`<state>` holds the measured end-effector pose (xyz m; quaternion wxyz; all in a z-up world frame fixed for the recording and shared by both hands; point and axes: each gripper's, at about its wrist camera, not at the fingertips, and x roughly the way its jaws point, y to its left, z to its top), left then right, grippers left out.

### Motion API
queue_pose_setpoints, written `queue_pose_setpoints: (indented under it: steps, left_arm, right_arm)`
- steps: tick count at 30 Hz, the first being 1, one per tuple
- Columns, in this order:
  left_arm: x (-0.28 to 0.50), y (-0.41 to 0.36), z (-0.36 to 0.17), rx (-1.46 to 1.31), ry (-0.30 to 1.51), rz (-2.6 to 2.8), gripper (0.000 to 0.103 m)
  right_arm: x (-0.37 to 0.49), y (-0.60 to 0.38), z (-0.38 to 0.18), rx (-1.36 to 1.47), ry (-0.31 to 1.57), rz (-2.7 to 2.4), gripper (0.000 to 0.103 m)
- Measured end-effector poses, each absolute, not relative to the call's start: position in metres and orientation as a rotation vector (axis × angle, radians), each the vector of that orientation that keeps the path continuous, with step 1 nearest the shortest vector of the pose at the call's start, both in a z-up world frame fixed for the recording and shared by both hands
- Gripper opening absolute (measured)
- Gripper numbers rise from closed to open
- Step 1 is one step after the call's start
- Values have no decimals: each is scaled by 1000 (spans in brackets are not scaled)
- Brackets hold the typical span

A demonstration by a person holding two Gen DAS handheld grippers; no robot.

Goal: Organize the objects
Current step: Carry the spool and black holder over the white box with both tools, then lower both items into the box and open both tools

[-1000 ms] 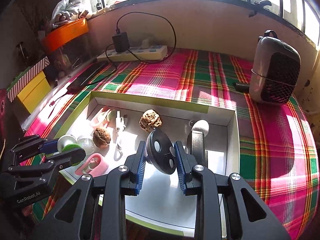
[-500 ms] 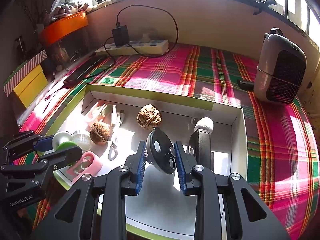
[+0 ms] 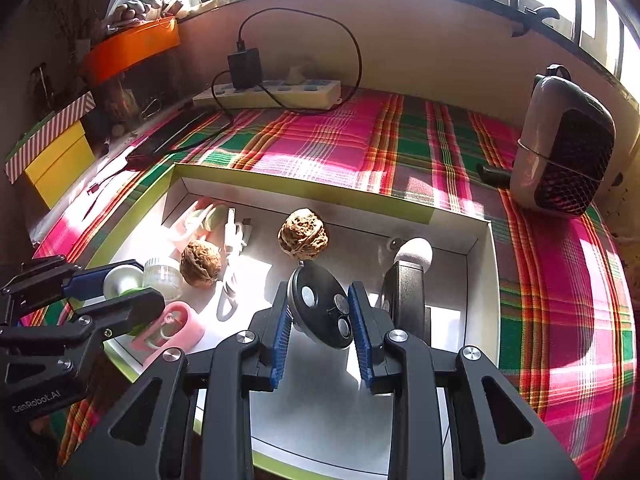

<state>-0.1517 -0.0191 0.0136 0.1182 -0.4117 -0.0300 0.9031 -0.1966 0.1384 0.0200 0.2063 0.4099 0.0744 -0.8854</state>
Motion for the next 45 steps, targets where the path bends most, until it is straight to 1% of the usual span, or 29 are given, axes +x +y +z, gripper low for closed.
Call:
queue_pose_setpoints:
  steps: [10, 20, 26, 34, 45]
  left_arm:
    - [-152, -18, 14, -1207, -88, 2643, 30]
    - [-152, -19, 14, -1206, -89, 2642, 30]
    - [-151, -18, 14, -1208, -87, 2644, 31]
    - [-149, -17, 13, -1206, -87, 2649, 37]
    - [-136, -14, 23, -1184, -80, 2677, 38]
  right_arm:
    - [-196, 139, 20, 1140, 207, -2475, 29]
    - [-194, 138, 20, 1115, 204, -2485, 38]
    - [-194, 139, 21, 1115, 189, -2484, 39]
    - [-190, 141, 26, 1093, 162, -2494, 39]
    - [-179, 148, 36, 1077, 124, -2517, 40]
